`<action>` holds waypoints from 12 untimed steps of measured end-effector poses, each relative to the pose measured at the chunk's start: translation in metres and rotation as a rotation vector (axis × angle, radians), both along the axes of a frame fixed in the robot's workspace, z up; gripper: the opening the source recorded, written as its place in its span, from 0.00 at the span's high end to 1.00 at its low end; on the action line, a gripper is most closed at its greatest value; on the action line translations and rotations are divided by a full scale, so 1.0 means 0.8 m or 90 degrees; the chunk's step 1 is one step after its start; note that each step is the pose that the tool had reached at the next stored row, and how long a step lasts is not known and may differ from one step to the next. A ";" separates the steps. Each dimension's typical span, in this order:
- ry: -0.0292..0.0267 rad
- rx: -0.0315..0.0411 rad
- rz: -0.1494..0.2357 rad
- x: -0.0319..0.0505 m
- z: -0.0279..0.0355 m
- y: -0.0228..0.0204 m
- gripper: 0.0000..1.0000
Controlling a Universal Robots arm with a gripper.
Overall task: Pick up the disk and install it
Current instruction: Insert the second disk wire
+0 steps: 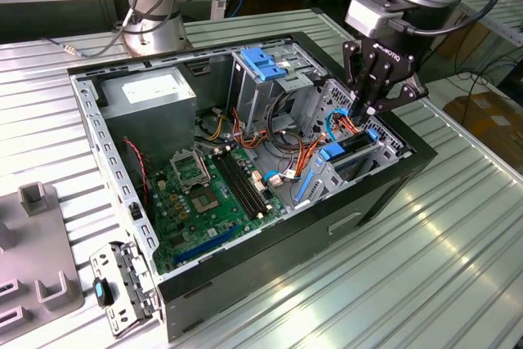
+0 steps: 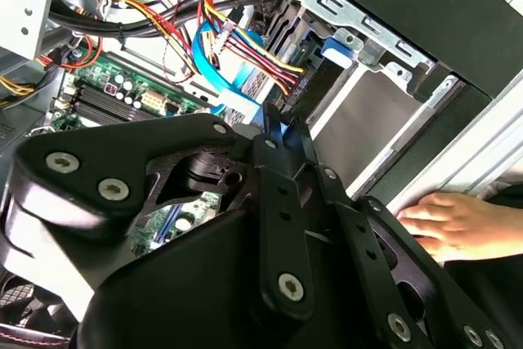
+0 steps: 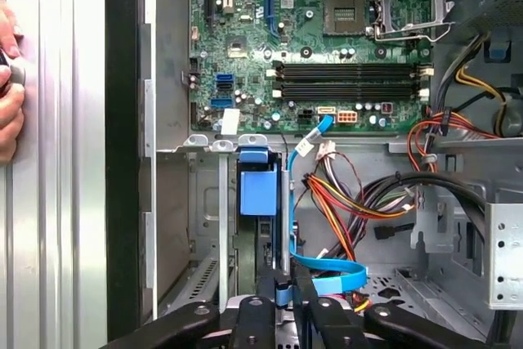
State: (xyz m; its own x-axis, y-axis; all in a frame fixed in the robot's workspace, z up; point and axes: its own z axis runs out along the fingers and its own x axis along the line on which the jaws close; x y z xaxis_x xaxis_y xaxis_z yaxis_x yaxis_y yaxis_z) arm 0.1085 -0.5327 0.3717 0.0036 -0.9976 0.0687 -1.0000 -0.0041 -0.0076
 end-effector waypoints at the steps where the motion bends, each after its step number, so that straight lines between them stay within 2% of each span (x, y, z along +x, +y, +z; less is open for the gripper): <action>1: 0.0000 -0.0010 0.000 0.000 -0.0008 0.0000 0.77; 2: 0.0000 -0.0025 0.000 0.000 -0.0016 0.0001 0.84; 4: 0.0000 -0.0047 0.000 0.000 -0.0031 0.0001 0.84; 5: -0.0002 -0.0055 0.000 0.000 -0.0045 -0.0021 0.84; 6: -0.0034 -0.0054 0.001 -0.009 -0.0054 -0.0033 0.84; 7: -0.0099 -0.0054 0.002 -0.021 -0.0064 -0.0033 0.84; 8: -0.0119 -0.0054 0.002 -0.022 -0.0065 -0.0033 0.84; 12: -0.0119 -0.0054 0.002 -0.022 -0.0064 -0.0033 0.84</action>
State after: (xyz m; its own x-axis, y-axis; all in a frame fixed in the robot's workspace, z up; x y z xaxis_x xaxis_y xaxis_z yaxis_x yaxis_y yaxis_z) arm 0.0909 -0.5353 0.3665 0.0058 -0.9970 0.0772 -0.9996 -0.0078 -0.0263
